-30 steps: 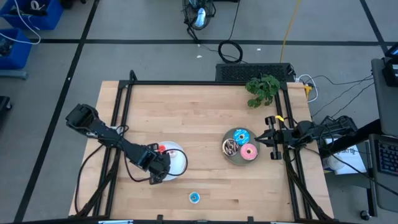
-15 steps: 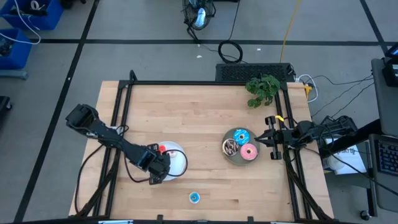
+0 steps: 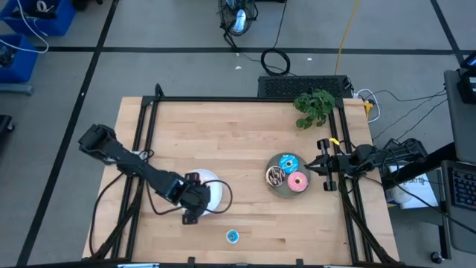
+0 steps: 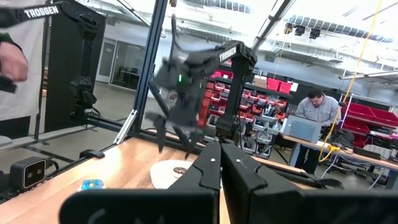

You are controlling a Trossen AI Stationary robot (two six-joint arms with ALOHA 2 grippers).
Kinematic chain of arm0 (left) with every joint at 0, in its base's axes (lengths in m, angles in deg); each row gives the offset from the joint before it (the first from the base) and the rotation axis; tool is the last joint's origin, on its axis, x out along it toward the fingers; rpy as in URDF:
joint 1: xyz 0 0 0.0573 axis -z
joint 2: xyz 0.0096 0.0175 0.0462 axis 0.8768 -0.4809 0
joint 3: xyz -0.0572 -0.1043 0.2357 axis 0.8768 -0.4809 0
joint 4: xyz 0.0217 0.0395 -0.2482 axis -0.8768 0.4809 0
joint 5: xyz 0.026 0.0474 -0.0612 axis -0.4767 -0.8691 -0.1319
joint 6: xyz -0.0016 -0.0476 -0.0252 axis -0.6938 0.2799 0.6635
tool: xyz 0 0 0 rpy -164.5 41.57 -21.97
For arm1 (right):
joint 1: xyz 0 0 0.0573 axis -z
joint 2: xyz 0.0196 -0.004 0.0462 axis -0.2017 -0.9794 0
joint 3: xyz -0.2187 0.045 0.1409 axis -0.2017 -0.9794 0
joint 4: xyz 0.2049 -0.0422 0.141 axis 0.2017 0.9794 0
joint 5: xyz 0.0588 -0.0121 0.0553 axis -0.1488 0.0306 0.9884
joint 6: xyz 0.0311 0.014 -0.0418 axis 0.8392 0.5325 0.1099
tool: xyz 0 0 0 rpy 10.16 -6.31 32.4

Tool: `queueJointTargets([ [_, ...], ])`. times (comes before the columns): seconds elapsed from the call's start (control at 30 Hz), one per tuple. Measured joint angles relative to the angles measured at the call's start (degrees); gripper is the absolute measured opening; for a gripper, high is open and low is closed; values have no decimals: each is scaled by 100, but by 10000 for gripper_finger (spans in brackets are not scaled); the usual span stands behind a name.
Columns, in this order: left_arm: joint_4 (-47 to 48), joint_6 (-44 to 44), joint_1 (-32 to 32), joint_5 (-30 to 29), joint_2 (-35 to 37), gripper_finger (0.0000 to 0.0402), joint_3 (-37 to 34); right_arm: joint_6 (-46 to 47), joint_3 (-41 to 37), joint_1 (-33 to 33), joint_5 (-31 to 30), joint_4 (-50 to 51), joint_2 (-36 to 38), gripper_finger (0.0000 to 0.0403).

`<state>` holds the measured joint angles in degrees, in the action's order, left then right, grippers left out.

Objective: Pick & Place donuts
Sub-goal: Put the small blue donut on the white plate

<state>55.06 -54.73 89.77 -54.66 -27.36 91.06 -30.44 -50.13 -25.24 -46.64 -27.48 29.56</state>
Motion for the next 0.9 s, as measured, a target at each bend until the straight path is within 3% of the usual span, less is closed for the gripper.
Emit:
queueJointTargets([
  [0.17,432,-170,-69,-235,0,309,1118,1,0,0,0,2,0,0],
  [0.27,763,-110,-126,-244,0,273,1614,1,0,1,0,2,0,0],
  [0.6,1628,-370,-99,-63,-22,15,1799,2,0,0,0,11,0,0],
  [0.9,1213,-239,-55,-383,-191,8,1813,24,0,2,0,16,0,0],
])
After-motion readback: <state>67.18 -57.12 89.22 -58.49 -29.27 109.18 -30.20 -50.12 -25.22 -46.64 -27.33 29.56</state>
